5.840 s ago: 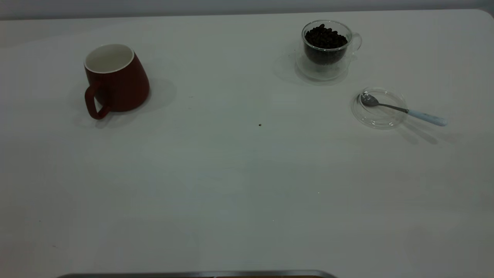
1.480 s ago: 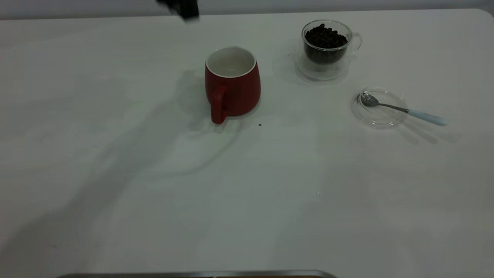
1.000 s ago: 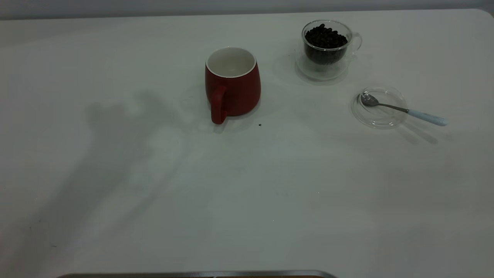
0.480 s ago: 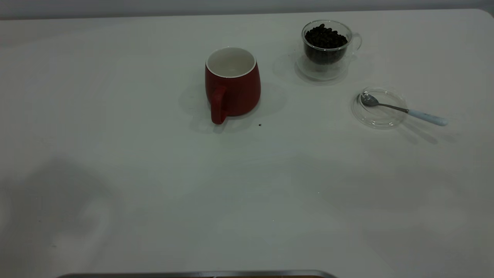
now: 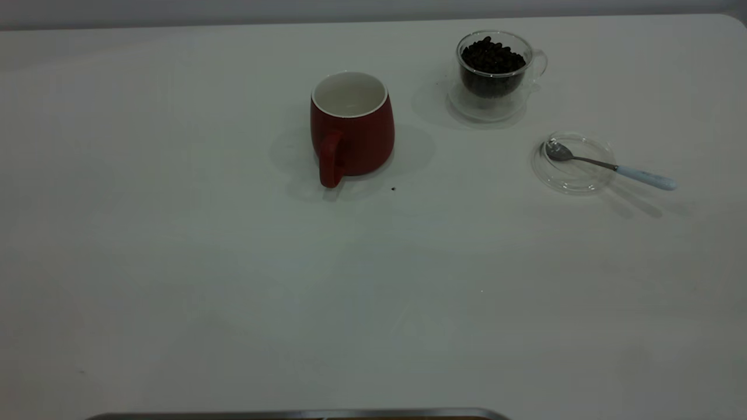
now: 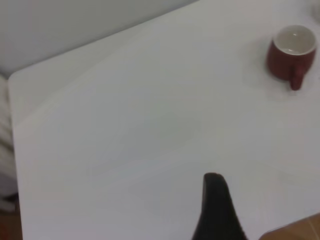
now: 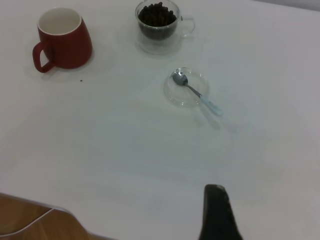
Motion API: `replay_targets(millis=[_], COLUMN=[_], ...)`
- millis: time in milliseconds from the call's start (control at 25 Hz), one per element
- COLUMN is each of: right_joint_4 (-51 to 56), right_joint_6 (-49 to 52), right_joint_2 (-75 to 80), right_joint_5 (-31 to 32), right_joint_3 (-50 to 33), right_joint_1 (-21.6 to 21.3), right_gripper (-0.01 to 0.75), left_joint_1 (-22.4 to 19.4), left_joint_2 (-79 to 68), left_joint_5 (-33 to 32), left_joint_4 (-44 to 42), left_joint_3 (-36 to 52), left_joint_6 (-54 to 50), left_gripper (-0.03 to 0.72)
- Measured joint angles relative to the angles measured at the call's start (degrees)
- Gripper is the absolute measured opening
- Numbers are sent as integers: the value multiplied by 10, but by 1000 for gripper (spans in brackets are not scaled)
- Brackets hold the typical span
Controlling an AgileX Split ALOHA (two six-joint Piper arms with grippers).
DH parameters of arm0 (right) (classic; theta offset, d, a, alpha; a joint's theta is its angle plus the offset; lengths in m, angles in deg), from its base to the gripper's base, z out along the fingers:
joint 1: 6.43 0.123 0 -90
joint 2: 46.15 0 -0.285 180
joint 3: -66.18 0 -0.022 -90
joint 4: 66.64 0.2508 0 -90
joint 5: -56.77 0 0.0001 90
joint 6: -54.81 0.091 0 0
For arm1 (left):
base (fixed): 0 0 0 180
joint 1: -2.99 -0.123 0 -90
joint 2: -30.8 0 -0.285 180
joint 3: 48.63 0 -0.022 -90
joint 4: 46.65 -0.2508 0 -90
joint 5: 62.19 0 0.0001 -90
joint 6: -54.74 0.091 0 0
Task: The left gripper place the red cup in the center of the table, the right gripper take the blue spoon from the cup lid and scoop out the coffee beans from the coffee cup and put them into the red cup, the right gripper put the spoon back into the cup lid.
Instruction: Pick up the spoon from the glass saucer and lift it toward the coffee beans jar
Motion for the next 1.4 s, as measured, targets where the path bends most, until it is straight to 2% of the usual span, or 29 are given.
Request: replay_targets(millis=[200,360,560,760,1400], right_joint_4=[0,0,0,0,0], right_joint_6=[0,0,0,-1,0], right_joint_2=[0,0,0,0,0], right_joint_5=[0,0,0,0,0], right_joint_3=[0,0,0,0,0], right_joint_1=[0,0,0,0,0], right_gripper=[533,533,533,533,533], left_joint_1=[-104,-172,-223,-240,-240], left_joint_2=[77,132,200,247,247], left_joint_5=[0,0,3,3,16], left_joint_4=[22,65,84,87,125], left_joint_3=[85,156,219,248,263], left_joint_6=[-9,-10,-10,-9,3], left_gripper=[577,577,577,577,577])
